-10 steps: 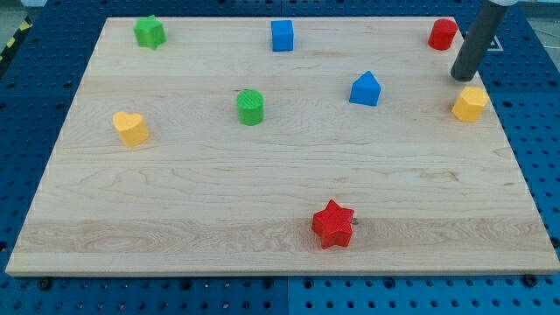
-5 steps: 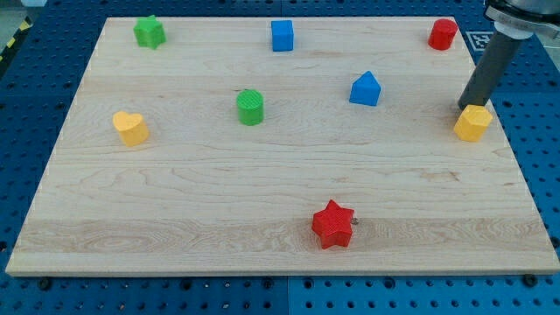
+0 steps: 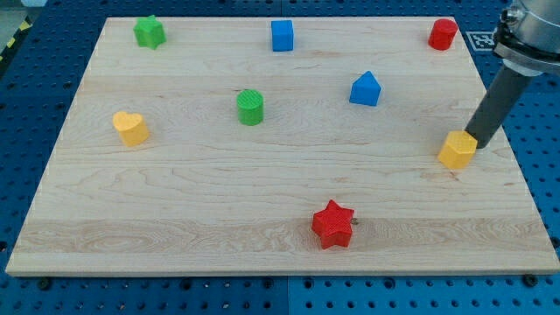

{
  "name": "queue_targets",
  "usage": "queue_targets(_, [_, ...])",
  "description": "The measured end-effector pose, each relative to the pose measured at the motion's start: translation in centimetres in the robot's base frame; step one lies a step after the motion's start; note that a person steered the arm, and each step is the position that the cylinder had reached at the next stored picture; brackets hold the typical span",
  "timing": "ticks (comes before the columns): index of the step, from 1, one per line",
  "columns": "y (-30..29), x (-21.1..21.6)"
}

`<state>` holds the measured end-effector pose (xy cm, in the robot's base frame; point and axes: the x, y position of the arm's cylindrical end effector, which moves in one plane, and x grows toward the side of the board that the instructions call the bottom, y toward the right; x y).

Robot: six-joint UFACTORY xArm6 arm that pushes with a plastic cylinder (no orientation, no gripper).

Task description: Move the yellow hexagon diagonally to the bottom left of the blue triangle

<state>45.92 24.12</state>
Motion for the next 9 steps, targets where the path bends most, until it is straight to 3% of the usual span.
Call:
queue_targets(4, [-2.7, 3.5])
queue_targets(5, [-6.4, 3.3])
queue_targets(7, [-7.6, 3.3])
queue_targets(9, [-12.4, 1.0])
